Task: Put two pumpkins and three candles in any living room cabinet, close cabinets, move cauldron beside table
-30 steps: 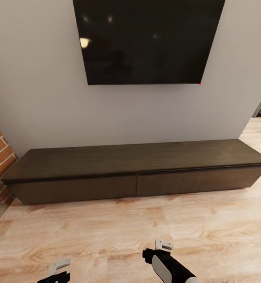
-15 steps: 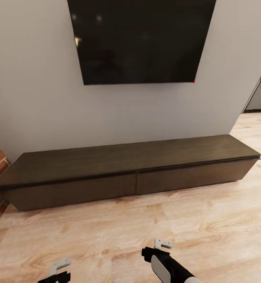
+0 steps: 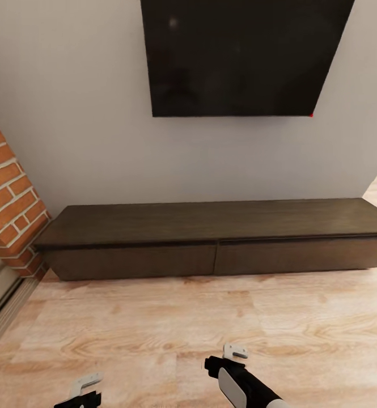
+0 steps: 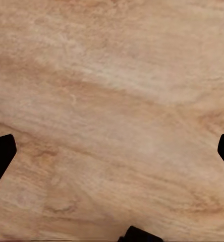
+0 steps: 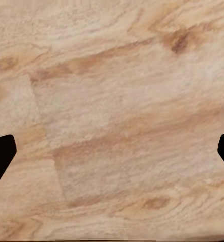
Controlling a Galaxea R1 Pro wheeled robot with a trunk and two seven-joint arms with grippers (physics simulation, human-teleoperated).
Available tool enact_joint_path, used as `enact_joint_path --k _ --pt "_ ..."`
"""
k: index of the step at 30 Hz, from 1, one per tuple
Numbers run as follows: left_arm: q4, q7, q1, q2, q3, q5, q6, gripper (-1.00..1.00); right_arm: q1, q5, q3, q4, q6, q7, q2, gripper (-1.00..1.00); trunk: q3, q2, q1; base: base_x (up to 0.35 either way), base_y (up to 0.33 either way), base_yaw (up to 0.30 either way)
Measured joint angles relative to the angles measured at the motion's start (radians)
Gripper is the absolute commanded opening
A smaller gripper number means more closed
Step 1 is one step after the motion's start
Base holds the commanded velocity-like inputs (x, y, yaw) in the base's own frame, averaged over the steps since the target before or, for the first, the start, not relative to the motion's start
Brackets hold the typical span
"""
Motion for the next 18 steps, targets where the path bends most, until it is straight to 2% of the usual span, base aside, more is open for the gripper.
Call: enact_joint_path --k 5,9,18 --pt "0.000 0.000 0.000 0.000 0.000 0.000 0.000 1.00 0.000 0.000 0.000 0.000 0.000 0.000 0.000 1.00 -0.003 0.000 0.000 -0.021 0.074 0.127" --pt "0.000 0.000 0.000 0.001 0.000 0.000 0.000 1.00 0.000 0.000 0.000 0.000 0.000 0.001 0.000 1.00 -0.004 0.000 0.000 -0.003 0.155 0.019" --pt "0.000 0.000 0.000 0.000 0.000 0.000 0.000 1.00 0.000 0.000 0.000 0.000 0.000 0.000 0.000 1.00 -0.004 0.000 0.000 0.000 0.063 0.002"
